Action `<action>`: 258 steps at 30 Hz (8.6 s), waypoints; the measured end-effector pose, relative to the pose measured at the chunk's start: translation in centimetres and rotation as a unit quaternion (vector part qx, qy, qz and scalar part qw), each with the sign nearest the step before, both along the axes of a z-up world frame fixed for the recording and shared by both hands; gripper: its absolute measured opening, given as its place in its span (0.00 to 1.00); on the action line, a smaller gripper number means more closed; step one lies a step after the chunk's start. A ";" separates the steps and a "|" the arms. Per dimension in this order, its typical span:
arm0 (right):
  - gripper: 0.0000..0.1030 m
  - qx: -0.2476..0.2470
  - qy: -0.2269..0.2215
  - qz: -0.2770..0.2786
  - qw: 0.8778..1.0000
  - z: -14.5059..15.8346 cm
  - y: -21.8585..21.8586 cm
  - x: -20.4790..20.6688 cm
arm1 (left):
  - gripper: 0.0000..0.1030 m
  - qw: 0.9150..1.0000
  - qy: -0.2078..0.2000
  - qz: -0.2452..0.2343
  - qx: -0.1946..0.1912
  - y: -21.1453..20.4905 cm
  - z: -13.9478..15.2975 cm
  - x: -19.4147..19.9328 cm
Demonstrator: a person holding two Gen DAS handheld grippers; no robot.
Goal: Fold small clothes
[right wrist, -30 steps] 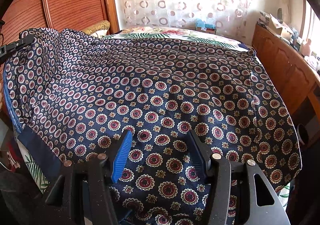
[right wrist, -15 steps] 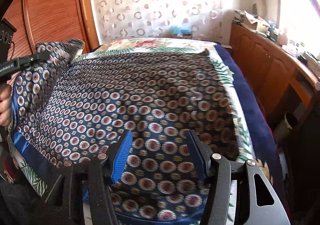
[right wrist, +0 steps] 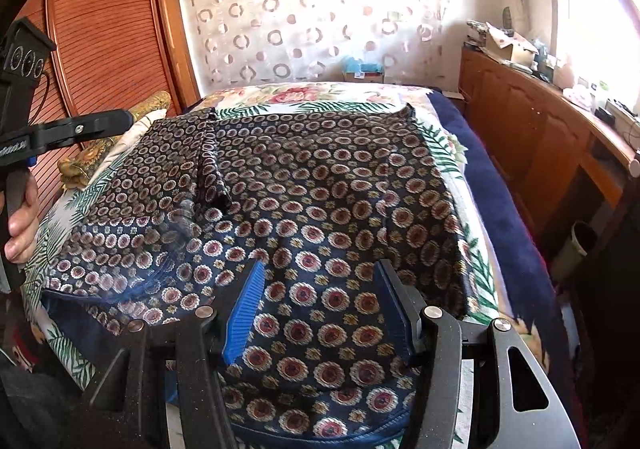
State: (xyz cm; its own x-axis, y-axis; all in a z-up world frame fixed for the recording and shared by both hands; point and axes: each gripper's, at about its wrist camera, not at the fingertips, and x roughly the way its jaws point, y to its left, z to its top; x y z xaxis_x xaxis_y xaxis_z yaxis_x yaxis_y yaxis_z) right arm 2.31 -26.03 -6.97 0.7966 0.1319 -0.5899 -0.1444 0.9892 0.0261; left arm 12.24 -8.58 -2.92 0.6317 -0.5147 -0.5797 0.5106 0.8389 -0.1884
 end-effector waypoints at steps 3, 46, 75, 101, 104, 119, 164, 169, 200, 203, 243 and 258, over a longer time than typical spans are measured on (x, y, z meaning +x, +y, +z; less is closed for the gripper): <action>0.57 0.003 -0.003 0.010 1.000 0.4 0.5 0.7 | 0.63 1.000 -0.004 0.024 0.006 1.6 -0.1 -0.2; 0.36 -0.048 0.070 0.159 0.984 -1.6 12.2 14.5 | 0.72 0.988 0.005 0.151 0.022 12.7 -4.3 -2.3; 0.04 -0.053 0.000 0.052 0.997 -0.6 5.0 3.7 | 0.72 0.994 0.007 0.103 0.024 8.1 -4.4 -2.3; 0.04 -0.063 -0.006 -0.045 0.997 0.4 7.5 0.8 | 0.72 0.997 0.015 0.067 0.031 4.5 -4.8 -1.9; 0.04 -0.063 0.000 -0.048 0.997 -0.1 8.2 0.9 | 0.72 0.997 0.017 0.064 0.034 4.2 -5.1 -1.9; 0.39 -0.062 -0.004 -0.075 0.995 0.4 7.8 -0.4 | 0.72 0.997 0.030 0.053 0.041 3.0 -5.9 -1.7; 0.14 0.003 0.052 -0.023 0.998 -2.3 7.0 -7.2 | 0.30 0.990 0.113 -0.064 0.047 0.8 -8.7 -6.9; 0.05 0.021 0.042 -0.023 0.999 -2.4 6.8 -7.3 | 0.26 0.989 0.118 -0.076 0.038 0.5 -8.7 -6.7; 0.04 0.064 -0.096 -0.002 0.993 3.8 6.6 -3.2 | 0.01 0.999 0.010 0.000 -0.042 2.8 -1.2 1.3; 0.04 0.059 -0.096 0.003 0.994 3.2 7.0 -1.6 | 0.01 0.999 0.012 0.009 -0.042 2.9 -1.4 2.7; 0.43 0.026 -0.073 -0.019 0.997 6.6 4.9 6.2 | 0.02 0.995 0.080 0.060 0.005 3.4 -6.2 13.4; 0.42 -0.009 -0.002 -0.011 1.000 4.5 5.6 8.0 | 0.47 0.996 0.079 0.048 -0.016 4.9 -5.1 13.4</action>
